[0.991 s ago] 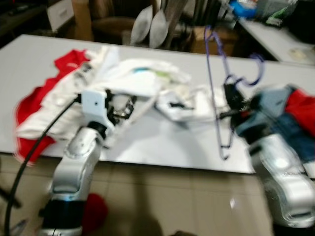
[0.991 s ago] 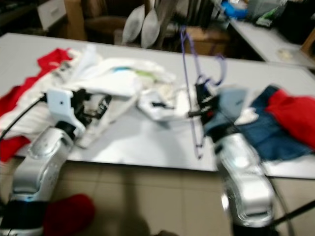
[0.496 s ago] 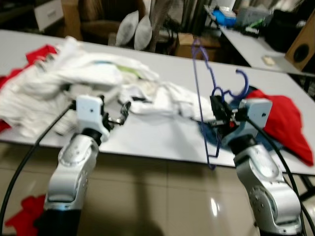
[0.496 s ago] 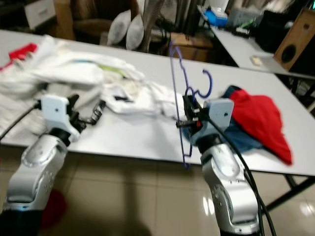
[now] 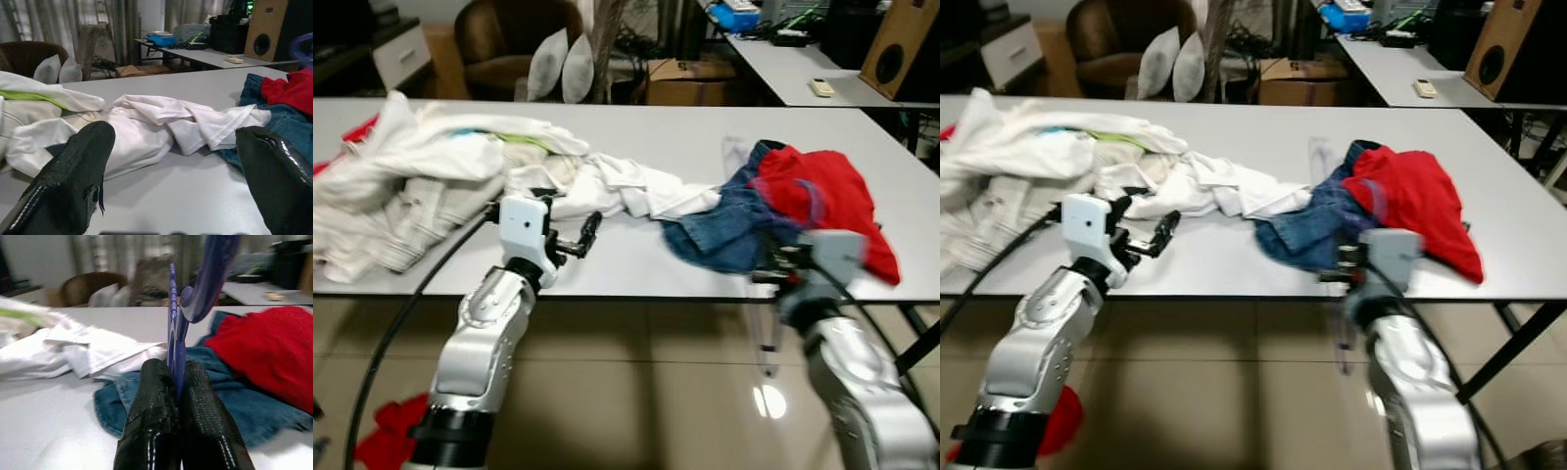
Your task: Hang hanger
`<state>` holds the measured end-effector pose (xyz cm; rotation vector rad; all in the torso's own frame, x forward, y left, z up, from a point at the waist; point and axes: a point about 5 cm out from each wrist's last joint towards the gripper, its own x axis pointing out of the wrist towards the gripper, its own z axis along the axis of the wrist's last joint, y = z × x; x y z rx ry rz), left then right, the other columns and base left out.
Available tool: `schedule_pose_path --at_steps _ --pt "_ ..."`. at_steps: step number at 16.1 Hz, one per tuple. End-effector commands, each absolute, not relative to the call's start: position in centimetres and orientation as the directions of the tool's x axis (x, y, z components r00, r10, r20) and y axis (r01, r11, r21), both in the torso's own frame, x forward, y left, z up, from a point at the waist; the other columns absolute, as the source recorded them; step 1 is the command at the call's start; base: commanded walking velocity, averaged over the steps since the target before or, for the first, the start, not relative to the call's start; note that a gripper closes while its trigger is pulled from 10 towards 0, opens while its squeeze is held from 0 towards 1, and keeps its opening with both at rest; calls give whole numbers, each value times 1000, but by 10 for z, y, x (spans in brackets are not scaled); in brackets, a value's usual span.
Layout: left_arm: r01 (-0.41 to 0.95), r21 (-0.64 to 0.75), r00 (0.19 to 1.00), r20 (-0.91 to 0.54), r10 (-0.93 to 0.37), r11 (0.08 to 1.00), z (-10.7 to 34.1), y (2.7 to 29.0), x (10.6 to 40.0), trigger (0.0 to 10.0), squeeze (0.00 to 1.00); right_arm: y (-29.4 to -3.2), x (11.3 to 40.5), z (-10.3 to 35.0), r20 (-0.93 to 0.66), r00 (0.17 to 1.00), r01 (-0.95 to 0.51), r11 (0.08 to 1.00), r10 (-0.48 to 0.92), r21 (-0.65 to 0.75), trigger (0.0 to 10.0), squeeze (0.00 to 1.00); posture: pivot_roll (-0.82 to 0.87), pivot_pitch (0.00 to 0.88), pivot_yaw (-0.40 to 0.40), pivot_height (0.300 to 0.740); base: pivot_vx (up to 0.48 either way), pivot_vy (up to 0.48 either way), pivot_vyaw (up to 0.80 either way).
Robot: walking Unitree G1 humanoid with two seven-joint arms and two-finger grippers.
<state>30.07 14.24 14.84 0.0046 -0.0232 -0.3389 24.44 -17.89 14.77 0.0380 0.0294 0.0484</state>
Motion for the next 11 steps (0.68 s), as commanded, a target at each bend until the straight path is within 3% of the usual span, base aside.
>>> schedule_pose_path --at_steps 1,4,6,7,11 --pt "322 24 946 34 -323 946 152 147 305 10000 357 -176 242 156 10 997 -79 995 78 58 10000 0 -237 0 13 740 0 480 -781" --pt "313 20 949 44 -313 950 155 149 304 10000 361 -182 245 157 12 1000 1 995 -2 97 10000 0 -198 0 -12 740 0 480 -781" --pt "307 16 951 39 -307 952 152 154 298 10000 353 -178 248 152 -21 998 -48 992 51 113 10000 0 -172 0 -32 740 0 480 -706" --pt "310 -3 950 38 -309 951 147 155 290 10000 294 -178 249 148 -45 998 -50 994 54 97 10000 0 -165 0 -50 740 0 0 -413" --pt "349 18 936 28 -350 937 140 149 286 10000 294 -177 245 147 -56 996 -62 995 67 81 10000 0 -194 0 -49 740 0 0 -103"
